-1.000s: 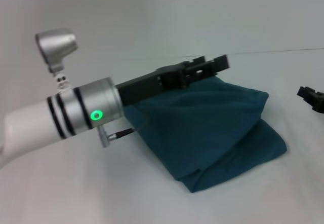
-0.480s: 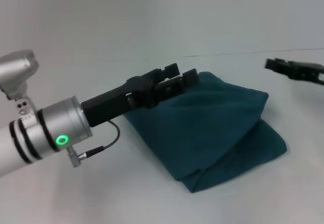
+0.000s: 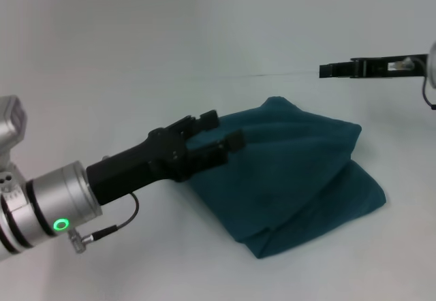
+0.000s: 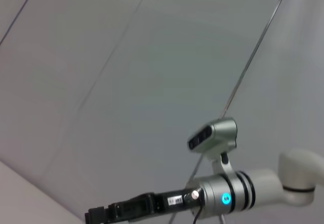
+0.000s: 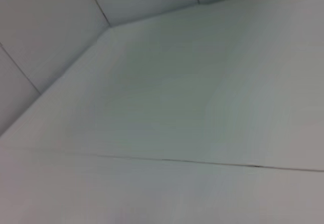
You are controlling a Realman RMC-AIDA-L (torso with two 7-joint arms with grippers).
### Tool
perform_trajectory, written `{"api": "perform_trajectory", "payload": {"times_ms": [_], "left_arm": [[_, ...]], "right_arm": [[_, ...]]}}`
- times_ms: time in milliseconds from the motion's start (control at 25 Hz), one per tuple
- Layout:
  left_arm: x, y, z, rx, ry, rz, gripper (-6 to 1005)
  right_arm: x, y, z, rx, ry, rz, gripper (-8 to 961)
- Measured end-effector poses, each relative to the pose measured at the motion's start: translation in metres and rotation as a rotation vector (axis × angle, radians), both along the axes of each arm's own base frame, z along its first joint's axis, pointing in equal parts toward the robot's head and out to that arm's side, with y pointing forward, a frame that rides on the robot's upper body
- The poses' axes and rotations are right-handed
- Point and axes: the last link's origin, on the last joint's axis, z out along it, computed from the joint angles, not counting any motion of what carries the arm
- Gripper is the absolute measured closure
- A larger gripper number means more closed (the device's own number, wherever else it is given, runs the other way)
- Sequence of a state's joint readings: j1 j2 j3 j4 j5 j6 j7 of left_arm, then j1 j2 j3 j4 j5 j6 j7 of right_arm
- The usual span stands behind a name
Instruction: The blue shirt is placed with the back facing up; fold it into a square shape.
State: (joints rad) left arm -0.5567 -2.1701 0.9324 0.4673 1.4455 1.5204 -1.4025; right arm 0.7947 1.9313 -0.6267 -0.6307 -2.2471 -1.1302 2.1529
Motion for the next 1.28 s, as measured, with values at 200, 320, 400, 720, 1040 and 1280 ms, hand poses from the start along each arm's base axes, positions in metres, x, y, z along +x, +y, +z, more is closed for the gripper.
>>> {"api": "perform_trajectory", "payload": {"times_ms": [200,320,400,720,1040,1280], "left_arm": [[-0.007,-0.001,0.001,0.031,0.009,0.015,90],[-0.009,-0.001,0.002,0.036,0.009,0.022,90],[-0.01,-0.001,0.002,0.035,0.016,0.023,90],[-0.016,-0.001,0.001,0.041,0.034,0.047,90],[-0.018,-0.002,0.0,0.041,0.037,0.056,89],[-0.018,-0.002,0.0,0.042,0.038,0.057,90]], "right_arm": [[-0.012,0.004,-0.018,-0.041,-0.035,-0.009,468],[-0.018,0.004,-0.032,-0.064,-0.048,0.004,474],[-0.02,0.003,-0.041,-0.071,-0.06,0.008,473],[-0.018,0.002,-0.072,-0.093,-0.128,-0.003,471],[-0.018,0.004,-0.073,-0.077,-0.138,-0.005,477],[-0.015,0.003,-0.075,-0.084,-0.139,-0.014,494]]}}
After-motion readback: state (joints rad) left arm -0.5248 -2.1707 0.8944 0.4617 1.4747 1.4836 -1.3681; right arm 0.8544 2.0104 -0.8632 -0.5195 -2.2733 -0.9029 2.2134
